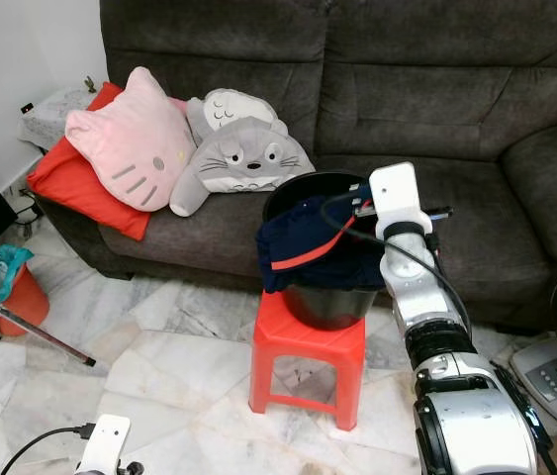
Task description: Hang hanger
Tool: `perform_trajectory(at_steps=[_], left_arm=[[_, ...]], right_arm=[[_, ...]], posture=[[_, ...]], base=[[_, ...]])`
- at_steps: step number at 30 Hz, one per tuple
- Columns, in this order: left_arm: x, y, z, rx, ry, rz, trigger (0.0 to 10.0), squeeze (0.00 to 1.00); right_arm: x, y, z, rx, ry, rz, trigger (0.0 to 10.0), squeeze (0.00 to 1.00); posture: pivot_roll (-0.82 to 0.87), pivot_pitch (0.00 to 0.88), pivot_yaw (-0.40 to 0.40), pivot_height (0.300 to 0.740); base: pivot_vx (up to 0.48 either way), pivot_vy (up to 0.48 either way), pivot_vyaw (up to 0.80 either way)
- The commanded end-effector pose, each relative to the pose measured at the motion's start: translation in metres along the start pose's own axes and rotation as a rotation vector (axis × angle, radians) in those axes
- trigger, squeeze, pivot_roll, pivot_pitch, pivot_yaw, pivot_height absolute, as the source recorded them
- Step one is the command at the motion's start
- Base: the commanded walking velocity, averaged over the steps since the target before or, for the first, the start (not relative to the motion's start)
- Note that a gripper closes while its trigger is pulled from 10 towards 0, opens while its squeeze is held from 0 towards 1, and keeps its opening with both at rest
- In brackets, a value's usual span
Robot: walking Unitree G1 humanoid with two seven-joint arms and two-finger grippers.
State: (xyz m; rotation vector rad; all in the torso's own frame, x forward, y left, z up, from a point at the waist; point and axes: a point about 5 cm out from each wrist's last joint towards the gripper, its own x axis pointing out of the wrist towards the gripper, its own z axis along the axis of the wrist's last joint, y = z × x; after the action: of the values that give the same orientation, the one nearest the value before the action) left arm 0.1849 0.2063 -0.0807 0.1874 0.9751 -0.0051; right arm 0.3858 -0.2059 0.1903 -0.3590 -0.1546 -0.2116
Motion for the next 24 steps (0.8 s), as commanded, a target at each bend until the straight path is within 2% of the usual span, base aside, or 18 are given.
perform_trajectory(at_steps=[1, 4, 6, 11, 14, 16, 18, 19, 21, 23, 24], left_arm=[[-0.001, 0.002, -0.004, 0.011, 0.012, 0.009, 10.0, 0.00], [-0.001, 0.002, -0.004, 0.014, 0.013, 0.009, 10.0, 0.00], [-0.001, 0.002, -0.004, 0.014, 0.013, 0.009, 10.0, 0.00], [-0.001, 0.002, -0.005, 0.012, 0.014, 0.010, 10.0, 0.00], [-0.001, 0.001, -0.005, 0.011, 0.014, 0.010, 10.0, 0.00], [-0.001, 0.001, -0.005, 0.010, 0.013, 0.009, 10.0, 0.00], [-0.001, 0.001, -0.005, 0.009, 0.013, 0.010, 10.0, 0.00], [-0.001, 0.001, -0.005, 0.003, 0.011, 0.011, 10.0, 0.00], [-0.001, 0.001, -0.005, 0.002, 0.010, 0.012, 10.0, 0.00], [-0.001, 0.002, -0.005, 0.010, 0.005, 0.011, 10.0, 0.00], [-0.001, 0.002, -0.005, 0.010, 0.005, 0.011, 10.0, 0.00]], right_arm=[[0.001, -0.003, 0.010, 0.058, -0.027, -0.007, 0.0, 0.00], [0.005, -0.008, 0.026, 0.101, -0.077, 0.015, 0.0, 0.00], [0.009, -0.008, 0.041, 0.047, -0.131, 0.090, 0.0, 0.00], [0.011, -0.008, 0.052, 0.053, -0.147, 0.110, 0.0, 0.00], [0.007, 0.001, 0.054, 0.060, -0.160, 0.150, 0.0, 0.00], [-0.004, 0.007, 0.036, 0.087, -0.103, 0.145, 0.0, 0.00], [-0.010, 0.008, 0.028, 0.111, -0.081, 0.133, 0.0, 0.00], [-0.022, 0.010, 0.018, 0.147, -0.055, 0.118, 0.0, 0.00], [-0.032, 0.013, 0.013, 0.179, -0.048, 0.109, 0.0, 0.00], [-0.055, 0.020, 0.011, 0.219, -0.056, 0.092, 0.0, 0.00], [-0.055, 0.020, 0.011, 0.219, -0.056, 0.092, 0.0, 0.00]], posture=[[-0.21, 0.000, 0.067, 0.740], [-0.21, 0.000, 0.067, 0.740], [-0.22, 0.000, 0.070, 0.740], [-0.21, 0.000, 0.062, 0.740], [-0.21, 0.000, 0.061, 0.740], [-0.21, 0.000, 0.057, 0.740], [-0.20, 0.000, 0.055, 0.740], [-0.20, 0.000, 0.054, 0.740], [-0.21, 0.000, 0.057, 0.740], [-0.21, 0.000, 0.061, 0.740], [-0.21, 0.000, 0.061, 0.740]], base=[[0.000, 0.000, 0.00], [0.000, 0.000, 0.00], [0.000, 0.000, 0.00], [0.000, 0.000, 0.00], [0.000, 0.000, 0.00], [0.000, 0.000, 0.00], [0.000, 0.000, 0.00], [0.000, 0.000, 0.00], [0.000, 0.000, 0.00], [0.000, 0.000, 0.00], [0.000, 0.000, 0.00]])
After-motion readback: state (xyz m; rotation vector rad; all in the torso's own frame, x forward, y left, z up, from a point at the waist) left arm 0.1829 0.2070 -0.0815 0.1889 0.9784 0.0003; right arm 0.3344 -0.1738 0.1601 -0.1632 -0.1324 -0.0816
